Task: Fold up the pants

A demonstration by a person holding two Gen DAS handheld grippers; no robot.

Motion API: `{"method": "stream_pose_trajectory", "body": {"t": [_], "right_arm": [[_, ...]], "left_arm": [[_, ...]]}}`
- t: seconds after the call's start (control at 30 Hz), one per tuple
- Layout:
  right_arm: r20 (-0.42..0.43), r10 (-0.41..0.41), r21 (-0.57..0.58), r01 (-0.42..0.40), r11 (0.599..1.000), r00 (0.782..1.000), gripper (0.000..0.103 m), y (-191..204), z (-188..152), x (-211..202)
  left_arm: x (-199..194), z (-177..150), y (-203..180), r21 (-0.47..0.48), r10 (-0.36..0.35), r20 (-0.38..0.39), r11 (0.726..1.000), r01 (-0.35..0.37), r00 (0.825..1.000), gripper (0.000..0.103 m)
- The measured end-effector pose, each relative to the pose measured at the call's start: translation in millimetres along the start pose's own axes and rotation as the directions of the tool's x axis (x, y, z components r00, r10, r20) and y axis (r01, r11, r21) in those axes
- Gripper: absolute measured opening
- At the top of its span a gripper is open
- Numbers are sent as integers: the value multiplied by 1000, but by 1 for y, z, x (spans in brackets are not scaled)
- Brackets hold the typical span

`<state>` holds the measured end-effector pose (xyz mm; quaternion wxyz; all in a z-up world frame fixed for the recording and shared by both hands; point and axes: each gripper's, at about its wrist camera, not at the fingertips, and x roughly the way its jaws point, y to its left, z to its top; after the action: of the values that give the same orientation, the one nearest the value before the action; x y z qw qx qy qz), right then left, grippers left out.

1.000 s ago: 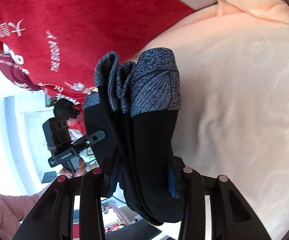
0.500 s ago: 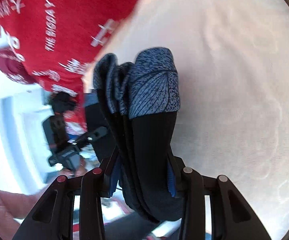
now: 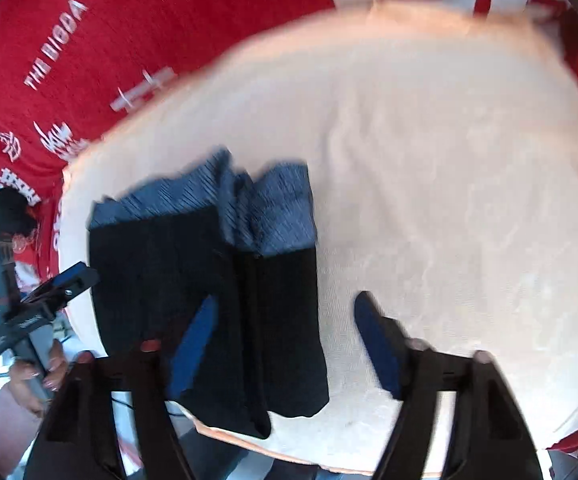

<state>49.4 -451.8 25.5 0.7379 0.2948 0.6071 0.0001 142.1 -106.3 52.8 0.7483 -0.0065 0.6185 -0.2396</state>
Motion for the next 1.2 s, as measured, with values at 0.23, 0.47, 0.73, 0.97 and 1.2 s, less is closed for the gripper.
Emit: {"method": "stream_pose_trajectory", "body": {"t": [0.23,0.47,0.73,0.97,1.2], "right_arm": [[-17,78,-38,-78,996,997,31,30,10,12],[-65,74,-11,-75,997,995,28,17,14,49],[-59,-1,-40,-1,999,998,32,38,9,42],[-76,-122,13,124,992,990,75,33,-29,17],[-81,-248,84,255,963,965,84,45,-84,-19]], "left_arm": [[54,-9,-20,104,138,-51,986,-132,989,103],[74,-18,-15,137,241,-34,962,-235,970,103],[75,-18,-15,132,264,-77,959,-253,961,103],[20,-48,-20,122,240,-82,966,-229,967,103],[-33,-77,-39,210,218,-87,958,-196,972,103]]}}
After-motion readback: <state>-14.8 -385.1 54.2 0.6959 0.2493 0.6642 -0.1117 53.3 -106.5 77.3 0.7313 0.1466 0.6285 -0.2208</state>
